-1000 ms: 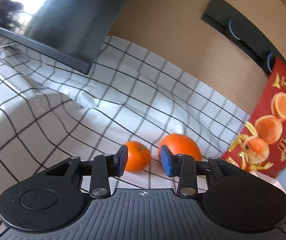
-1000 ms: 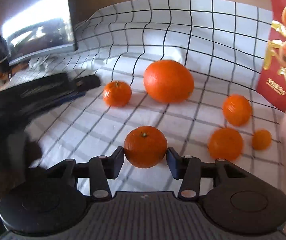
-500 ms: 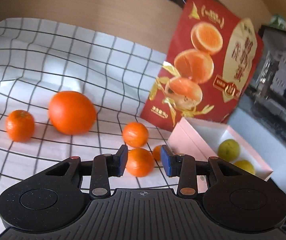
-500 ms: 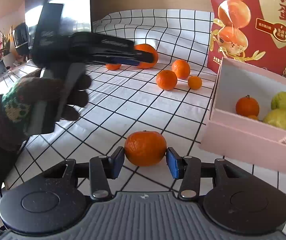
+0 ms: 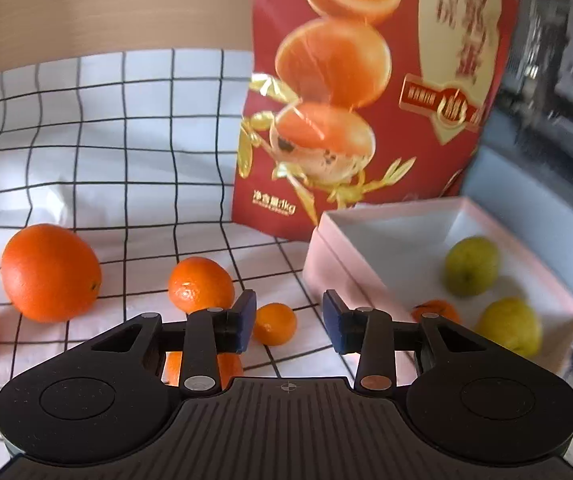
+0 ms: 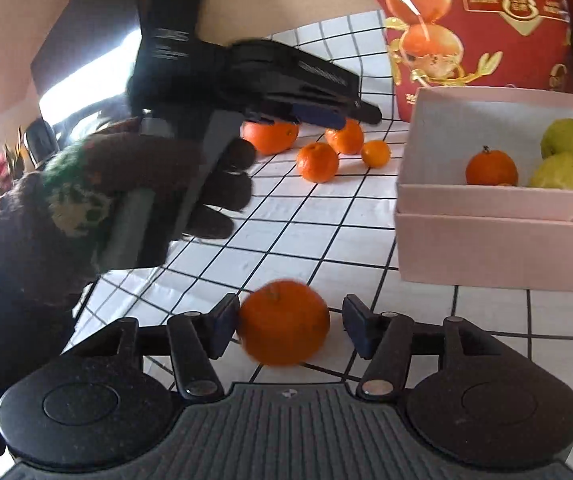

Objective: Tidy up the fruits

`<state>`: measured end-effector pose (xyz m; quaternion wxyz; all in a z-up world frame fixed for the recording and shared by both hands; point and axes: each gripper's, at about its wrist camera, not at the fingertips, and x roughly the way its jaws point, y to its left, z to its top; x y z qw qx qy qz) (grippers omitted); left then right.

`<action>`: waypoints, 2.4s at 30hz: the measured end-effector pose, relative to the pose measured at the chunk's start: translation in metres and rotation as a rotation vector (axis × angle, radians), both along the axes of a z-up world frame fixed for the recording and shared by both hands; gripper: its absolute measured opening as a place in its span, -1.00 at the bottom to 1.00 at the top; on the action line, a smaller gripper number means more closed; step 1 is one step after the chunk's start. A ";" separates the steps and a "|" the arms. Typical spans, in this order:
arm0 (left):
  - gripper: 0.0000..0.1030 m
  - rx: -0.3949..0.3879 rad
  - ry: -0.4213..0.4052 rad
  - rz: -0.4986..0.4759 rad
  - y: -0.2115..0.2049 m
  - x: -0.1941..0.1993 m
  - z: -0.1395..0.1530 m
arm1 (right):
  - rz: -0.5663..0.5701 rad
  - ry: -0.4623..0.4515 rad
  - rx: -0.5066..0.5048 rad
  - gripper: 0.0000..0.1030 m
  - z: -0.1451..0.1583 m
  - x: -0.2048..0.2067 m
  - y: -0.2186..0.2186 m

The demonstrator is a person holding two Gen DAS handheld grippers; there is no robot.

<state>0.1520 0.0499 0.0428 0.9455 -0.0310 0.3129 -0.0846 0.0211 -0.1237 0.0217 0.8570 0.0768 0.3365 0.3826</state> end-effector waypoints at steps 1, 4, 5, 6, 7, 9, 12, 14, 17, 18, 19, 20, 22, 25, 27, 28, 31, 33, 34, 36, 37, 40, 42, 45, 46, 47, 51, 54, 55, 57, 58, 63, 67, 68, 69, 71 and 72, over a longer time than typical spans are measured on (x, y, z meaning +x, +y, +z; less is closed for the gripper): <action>-0.19 0.015 0.008 0.009 -0.003 0.002 -0.002 | -0.003 -0.001 0.006 0.16 0.000 -0.001 -0.001; -0.19 0.046 0.040 0.034 -0.009 0.012 -0.012 | -0.006 -0.019 0.001 0.25 0.001 -0.004 0.000; -0.19 0.052 0.054 0.040 -0.009 0.015 -0.016 | -0.004 -0.027 -0.009 0.27 0.001 -0.005 0.001; -0.20 0.057 0.066 0.047 -0.009 0.018 -0.020 | 0.000 -0.034 -0.019 0.31 0.001 -0.007 0.003; -0.20 0.069 0.056 0.048 -0.010 0.019 -0.021 | 0.002 -0.041 -0.027 0.33 0.001 -0.008 0.004; -0.20 0.086 0.049 0.053 -0.012 0.021 -0.022 | 0.001 -0.055 -0.038 0.37 0.002 -0.010 0.005; -0.24 0.101 0.047 0.057 -0.013 0.025 -0.023 | -0.008 -0.059 -0.031 0.41 0.002 -0.009 0.003; -0.37 0.102 0.035 0.042 -0.012 0.021 -0.023 | -0.016 -0.048 -0.023 0.41 0.002 -0.007 0.002; -0.37 0.059 0.018 0.039 -0.005 0.009 -0.018 | -0.031 -0.030 -0.005 0.43 0.001 -0.004 -0.003; -0.37 0.038 -0.007 0.034 -0.001 -0.001 -0.013 | -0.035 -0.023 0.003 0.48 0.000 -0.003 -0.004; -0.37 0.030 -0.026 0.029 0.002 -0.009 -0.010 | -0.039 -0.017 0.010 0.51 0.000 -0.002 -0.005; -0.37 0.022 -0.048 0.023 0.005 -0.021 -0.005 | -0.041 -0.008 0.018 0.52 -0.001 -0.001 -0.007; -0.37 -0.018 -0.081 0.007 0.013 -0.047 0.002 | -0.047 0.013 0.027 0.56 -0.002 0.002 -0.008; -0.37 -0.066 -0.089 -0.031 0.024 -0.089 0.007 | -0.055 0.037 0.046 0.60 -0.004 0.004 -0.012; -0.37 -0.055 -0.095 -0.042 0.028 -0.120 0.005 | -0.063 0.040 0.051 0.60 -0.004 0.004 -0.013; -0.37 -0.038 -0.098 -0.034 0.030 -0.134 0.003 | -0.065 0.039 0.048 0.61 -0.004 0.004 -0.012; -0.37 -0.003 -0.100 0.008 0.039 -0.171 -0.003 | -0.064 0.027 0.031 0.61 -0.003 0.002 -0.010; -0.37 -0.021 -0.096 0.034 0.044 -0.188 -0.007 | -0.064 0.016 0.014 0.63 -0.003 0.001 -0.007; -0.36 -0.027 -0.094 0.044 0.046 -0.194 -0.008 | -0.062 0.010 0.004 0.64 -0.002 0.000 -0.005; -0.36 -0.029 -0.093 0.056 0.048 -0.202 -0.011 | -0.054 0.000 -0.019 0.68 -0.002 -0.001 -0.001; -0.36 -0.030 -0.092 0.056 0.048 -0.204 -0.012 | -0.051 -0.006 -0.035 0.70 -0.002 -0.001 0.001; -0.36 -0.037 -0.074 0.040 0.045 -0.206 -0.018 | -0.031 -0.028 -0.088 0.80 0.000 -0.004 0.011; -0.36 -0.038 -0.057 0.043 0.044 -0.205 -0.024 | -0.017 -0.042 -0.125 0.85 0.000 -0.005 0.017; -0.36 -0.048 -0.030 0.065 0.045 -0.203 -0.033 | -0.006 -0.063 -0.179 0.89 0.001 -0.009 0.024; -0.36 -0.058 -0.028 0.070 0.047 -0.204 -0.035 | -0.002 -0.068 -0.193 0.93 0.001 -0.009 0.026; -0.36 -0.069 -0.032 0.074 0.048 -0.205 -0.036 | 0.004 -0.070 -0.205 0.95 0.001 -0.010 0.027; -0.36 -0.063 -0.032 0.076 0.048 -0.208 -0.036 | 0.020 -0.094 -0.289 1.00 0.001 -0.017 0.037; -0.36 -0.060 -0.034 0.080 0.047 -0.208 -0.036 | 0.008 -0.094 -0.313 1.00 0.002 -0.022 0.037; -0.35 -0.065 -0.035 0.084 0.047 -0.208 -0.037 | 0.011 -0.092 -0.312 1.00 0.002 -0.022 0.037; -0.35 -0.079 -0.038 0.090 0.048 -0.208 -0.038 | 0.020 -0.100 -0.310 1.00 0.001 -0.023 0.035; -0.35 -0.087 -0.036 0.091 0.049 -0.208 -0.039 | 0.026 -0.101 -0.310 1.00 0.001 -0.024 0.034; -0.33 -0.117 -0.019 0.072 0.049 -0.207 -0.043 | 0.060 -0.106 -0.308 1.00 0.001 -0.025 0.030; -0.33 -0.106 -0.019 0.069 0.048 -0.207 -0.043 | 0.023 -0.100 -0.315 0.99 0.000 -0.027 0.015; -0.33 -0.106 -0.019 0.069 0.048 -0.207 -0.043 | 0.008 -0.097 -0.314 0.99 -0.001 -0.027 0.009; -0.33 -0.104 -0.020 0.069 0.047 -0.207 -0.043 | -0.006 -0.095 -0.314 0.99 -0.002 -0.026 0.003; -0.33 -0.104 -0.019 0.064 0.048 -0.206 -0.043 | -0.040 -0.085 -0.308 0.99 -0.003 -0.024 -0.009; -0.34 -0.107 -0.019 0.062 0.047 -0.205 -0.043 | -0.054 -0.079 -0.301 0.99 -0.004 -0.023 -0.014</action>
